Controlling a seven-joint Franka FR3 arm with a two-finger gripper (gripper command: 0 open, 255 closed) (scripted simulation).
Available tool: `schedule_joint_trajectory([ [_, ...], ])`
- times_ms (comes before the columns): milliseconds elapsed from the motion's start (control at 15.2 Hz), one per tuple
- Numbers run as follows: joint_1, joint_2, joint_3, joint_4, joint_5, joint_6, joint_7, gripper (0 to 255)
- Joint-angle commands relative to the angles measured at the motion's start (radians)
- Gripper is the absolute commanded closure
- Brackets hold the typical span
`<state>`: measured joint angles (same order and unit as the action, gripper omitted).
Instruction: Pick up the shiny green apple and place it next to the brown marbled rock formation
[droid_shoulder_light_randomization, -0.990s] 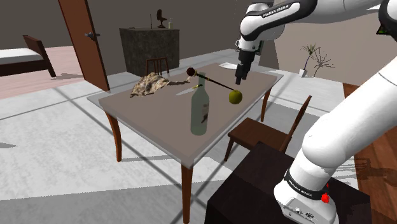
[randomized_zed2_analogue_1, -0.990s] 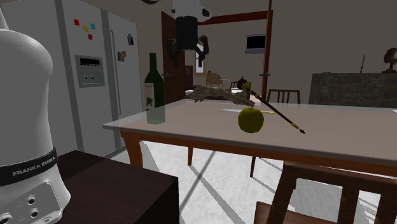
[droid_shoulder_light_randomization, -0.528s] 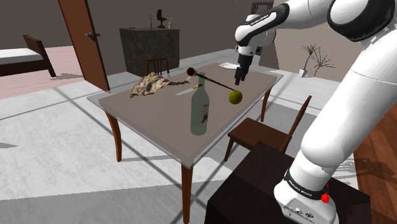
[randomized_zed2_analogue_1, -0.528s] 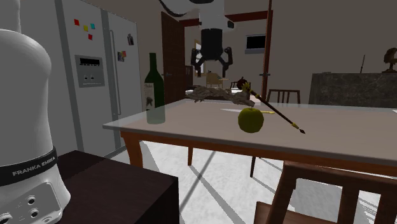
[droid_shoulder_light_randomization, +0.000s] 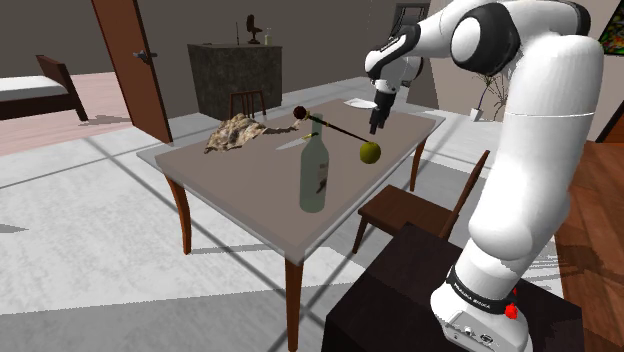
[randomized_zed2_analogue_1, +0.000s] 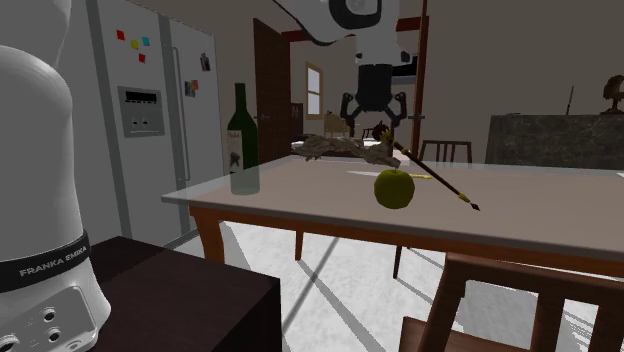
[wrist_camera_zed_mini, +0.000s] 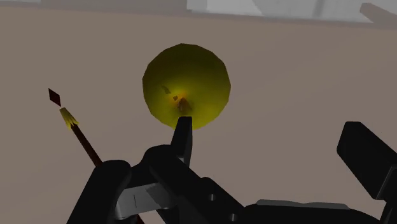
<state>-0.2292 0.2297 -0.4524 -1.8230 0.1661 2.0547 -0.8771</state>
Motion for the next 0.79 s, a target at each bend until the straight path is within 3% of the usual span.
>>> schedule_joint_trajectory([
  [0, -0.034, 0.087, 0.000, 0.088, 0.047, -0.012, -0.043, 0],
  [264, -0.100, 0.224, 0.013, 0.242, 0.111, -0.043, -0.095, 0],
  [726, -0.103, 0.265, 0.027, 0.198, 0.134, 0.037, -0.109, 0],
])
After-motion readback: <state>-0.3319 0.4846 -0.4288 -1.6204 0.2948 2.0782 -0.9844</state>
